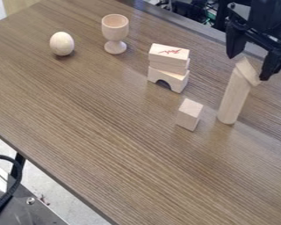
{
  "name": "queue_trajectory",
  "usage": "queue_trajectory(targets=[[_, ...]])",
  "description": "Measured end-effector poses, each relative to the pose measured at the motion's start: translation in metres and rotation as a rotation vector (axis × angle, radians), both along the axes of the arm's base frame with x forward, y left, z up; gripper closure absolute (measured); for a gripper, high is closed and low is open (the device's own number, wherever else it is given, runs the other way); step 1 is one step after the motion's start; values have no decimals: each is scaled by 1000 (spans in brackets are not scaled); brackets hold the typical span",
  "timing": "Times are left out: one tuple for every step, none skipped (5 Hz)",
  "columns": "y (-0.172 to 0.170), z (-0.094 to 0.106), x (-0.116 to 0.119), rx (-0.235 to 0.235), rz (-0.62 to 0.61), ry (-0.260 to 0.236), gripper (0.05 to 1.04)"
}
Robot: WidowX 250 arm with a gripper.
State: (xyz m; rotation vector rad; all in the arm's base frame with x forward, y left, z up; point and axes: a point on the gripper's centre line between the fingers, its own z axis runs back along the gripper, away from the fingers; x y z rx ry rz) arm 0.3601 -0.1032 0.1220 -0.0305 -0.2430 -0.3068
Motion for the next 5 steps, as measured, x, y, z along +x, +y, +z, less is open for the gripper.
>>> queue_trajectory(targets=[[0, -7, -1, 2, 2, 20, 365], [0, -7, -1, 1, 5, 17, 365], [-1, -7, -1, -2, 5, 17, 365], [-3, -6, -2, -16, 3, 14, 365], [-8, 4, -2, -98, 14, -24, 365]])
